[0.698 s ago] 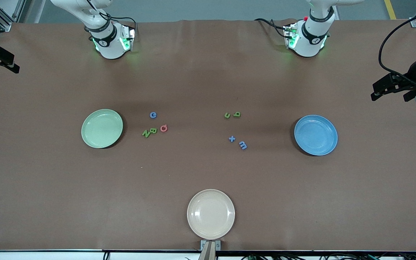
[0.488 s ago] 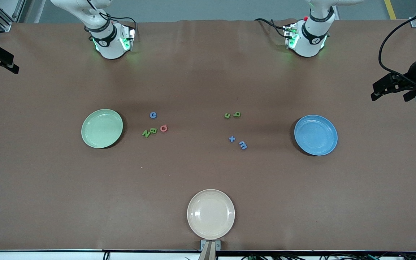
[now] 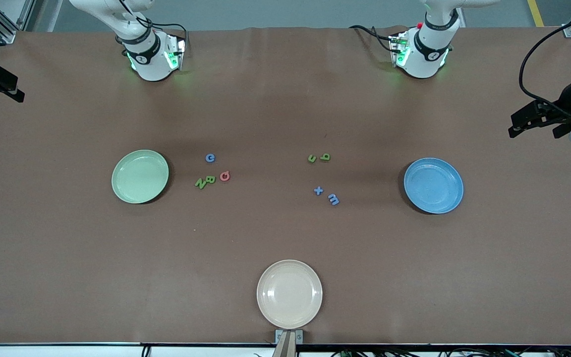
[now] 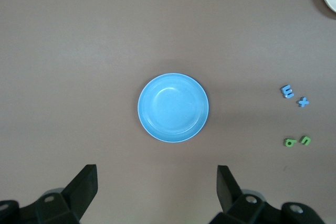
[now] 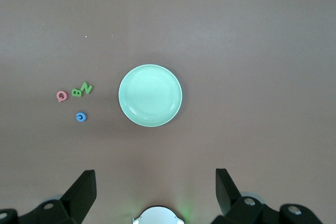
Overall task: Sort upper and lower case letters into plates
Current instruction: 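Move the left gripper over the blue letter E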
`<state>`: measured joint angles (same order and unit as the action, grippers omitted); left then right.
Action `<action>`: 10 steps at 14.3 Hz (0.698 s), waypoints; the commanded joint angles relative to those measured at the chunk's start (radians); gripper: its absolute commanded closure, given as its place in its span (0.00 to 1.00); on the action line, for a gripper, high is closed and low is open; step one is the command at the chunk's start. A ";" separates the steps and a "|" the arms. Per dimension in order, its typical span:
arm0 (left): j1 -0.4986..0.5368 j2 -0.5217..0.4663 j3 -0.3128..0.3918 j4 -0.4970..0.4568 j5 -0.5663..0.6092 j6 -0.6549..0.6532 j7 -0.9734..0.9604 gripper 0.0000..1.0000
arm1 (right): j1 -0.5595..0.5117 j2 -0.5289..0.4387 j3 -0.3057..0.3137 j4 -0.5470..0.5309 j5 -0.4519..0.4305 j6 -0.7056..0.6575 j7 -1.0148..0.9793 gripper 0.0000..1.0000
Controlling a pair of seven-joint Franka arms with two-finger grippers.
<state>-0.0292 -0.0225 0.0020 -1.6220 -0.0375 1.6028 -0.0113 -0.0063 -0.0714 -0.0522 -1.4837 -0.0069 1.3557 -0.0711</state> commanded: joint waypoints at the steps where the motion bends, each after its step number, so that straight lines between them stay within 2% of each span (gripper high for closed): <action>1: -0.015 0.035 -0.017 0.019 -0.042 -0.021 -0.032 0.00 | 0.003 -0.016 0.000 -0.004 -0.016 -0.006 -0.006 0.00; 5: -0.095 0.168 -0.102 0.022 -0.044 0.028 -0.280 0.00 | 0.003 -0.014 0.000 0.005 -0.015 -0.004 -0.004 0.00; 10: -0.242 0.338 -0.102 0.022 -0.030 0.207 -0.588 0.00 | -0.001 -0.002 -0.003 0.013 -0.009 -0.003 0.005 0.00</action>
<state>-0.2272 0.2600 -0.1055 -1.6256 -0.0768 1.7661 -0.4954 -0.0064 -0.0715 -0.0537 -1.4714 -0.0073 1.3557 -0.0705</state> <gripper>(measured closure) 0.000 0.000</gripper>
